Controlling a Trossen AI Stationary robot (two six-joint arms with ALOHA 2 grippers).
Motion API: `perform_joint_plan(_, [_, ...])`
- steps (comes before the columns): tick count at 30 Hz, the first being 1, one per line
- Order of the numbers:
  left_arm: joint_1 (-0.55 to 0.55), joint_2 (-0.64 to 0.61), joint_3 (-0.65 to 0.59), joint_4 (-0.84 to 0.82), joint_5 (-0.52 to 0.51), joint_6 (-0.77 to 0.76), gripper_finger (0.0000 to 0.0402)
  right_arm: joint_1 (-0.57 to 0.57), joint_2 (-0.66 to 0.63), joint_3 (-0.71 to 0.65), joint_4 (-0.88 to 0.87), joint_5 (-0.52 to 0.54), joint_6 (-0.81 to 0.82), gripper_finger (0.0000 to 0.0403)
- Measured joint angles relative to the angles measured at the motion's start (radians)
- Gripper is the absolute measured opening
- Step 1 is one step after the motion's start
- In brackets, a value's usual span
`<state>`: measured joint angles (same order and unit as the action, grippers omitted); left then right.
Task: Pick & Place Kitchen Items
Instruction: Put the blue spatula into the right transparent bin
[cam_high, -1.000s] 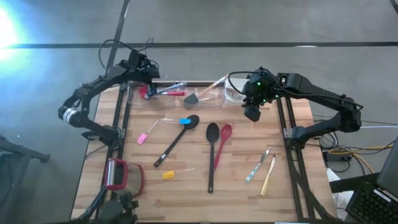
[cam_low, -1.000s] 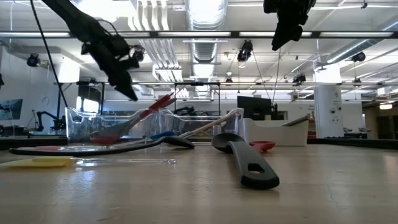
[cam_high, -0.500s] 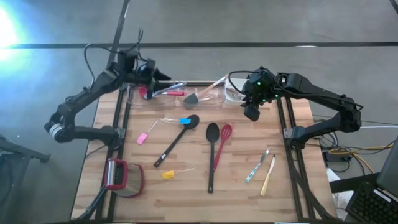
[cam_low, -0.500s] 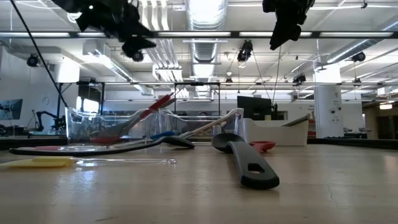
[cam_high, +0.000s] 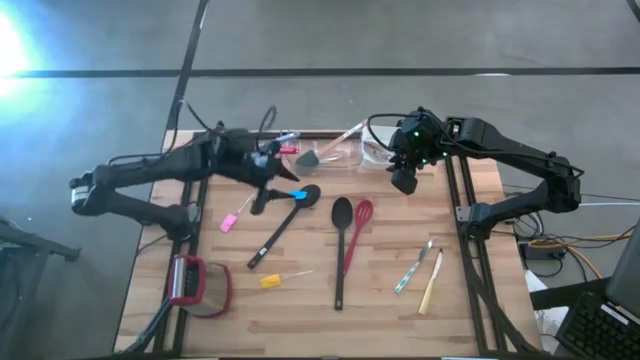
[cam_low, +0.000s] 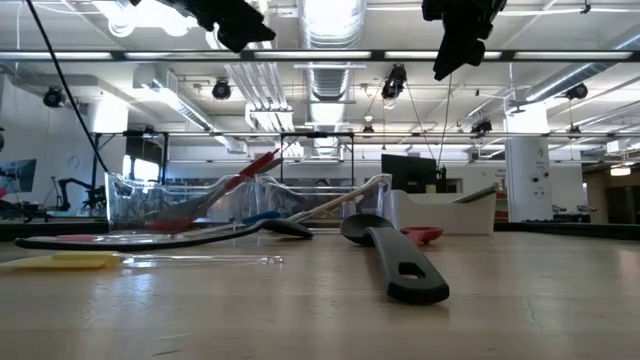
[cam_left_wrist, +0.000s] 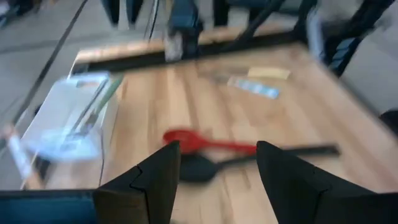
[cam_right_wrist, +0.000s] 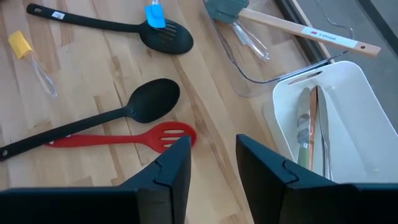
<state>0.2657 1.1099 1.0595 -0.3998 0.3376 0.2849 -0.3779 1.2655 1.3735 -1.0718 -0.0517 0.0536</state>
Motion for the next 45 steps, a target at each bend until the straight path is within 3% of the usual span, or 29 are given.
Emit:
perform_joint_plan(6, [-0.093,0.014,-0.058,-0.093,-0.39,-0.102,0.0216,0.0,0.0,0.0,0.001,0.0,-0.005,0.011])
perform_joint_plan(16, [-0.097,0.139,-0.301,-0.021,-0.754,-0.07,0.0216,0.0,0.0,0.0,0.01,0.0,-0.004,0.0111])
perform_joint_plan(22, [-0.097,0.238,-0.369,0.087,-0.755,-0.057,0.0216,0.0,0.0,0.0,0.012,0.0,-0.004,0.0118])
perform_joint_plan(38, [-0.078,0.458,-0.359,0.22,-0.845,0.029,0.0212,0.0,0.0,0.0,0.014,0.0,-0.004,0.01])
perform_joint_plan(42, [-0.068,0.487,-0.357,0.242,-0.83,0.03,0.0182,0.0,0.0,0.0,0.014,0.0,-0.004,0.0103])
perform_joint_plan(45, [-0.068,0.497,-0.357,0.254,-0.826,0.028,0.0135,0.0,0.0,0.0,0.014,0.0,-0.004,0.0107])
